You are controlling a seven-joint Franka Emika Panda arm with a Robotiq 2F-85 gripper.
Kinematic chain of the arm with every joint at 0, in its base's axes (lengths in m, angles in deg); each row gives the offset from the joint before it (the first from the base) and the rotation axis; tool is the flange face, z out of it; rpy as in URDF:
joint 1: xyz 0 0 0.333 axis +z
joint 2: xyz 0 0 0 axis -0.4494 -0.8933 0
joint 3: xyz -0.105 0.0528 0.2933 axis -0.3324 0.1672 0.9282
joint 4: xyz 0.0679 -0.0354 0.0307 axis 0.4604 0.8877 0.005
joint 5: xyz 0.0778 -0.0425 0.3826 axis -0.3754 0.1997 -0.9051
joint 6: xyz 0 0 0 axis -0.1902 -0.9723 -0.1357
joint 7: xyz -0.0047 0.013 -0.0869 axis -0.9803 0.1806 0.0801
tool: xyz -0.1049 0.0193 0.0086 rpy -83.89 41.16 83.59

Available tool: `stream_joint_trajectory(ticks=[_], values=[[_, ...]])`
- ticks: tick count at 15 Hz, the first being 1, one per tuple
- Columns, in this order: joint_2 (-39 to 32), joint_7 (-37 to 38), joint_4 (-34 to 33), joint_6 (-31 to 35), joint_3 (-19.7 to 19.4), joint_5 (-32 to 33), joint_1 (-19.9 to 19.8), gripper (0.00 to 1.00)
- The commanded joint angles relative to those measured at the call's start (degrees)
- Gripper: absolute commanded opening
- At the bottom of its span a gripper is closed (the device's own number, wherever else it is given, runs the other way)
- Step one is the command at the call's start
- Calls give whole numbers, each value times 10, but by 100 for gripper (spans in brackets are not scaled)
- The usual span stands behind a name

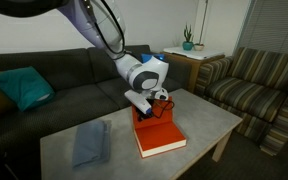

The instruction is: Open the red book

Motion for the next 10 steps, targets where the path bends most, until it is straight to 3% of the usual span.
stream_joint_trajectory(ticks=[1,6,10], values=[[0,-18,-13,-2,49,-33,-31,0],[0,-35,-16,-3,104,-102,-65,0],[0,-31,-8,-3,114,-143,-76,0]])
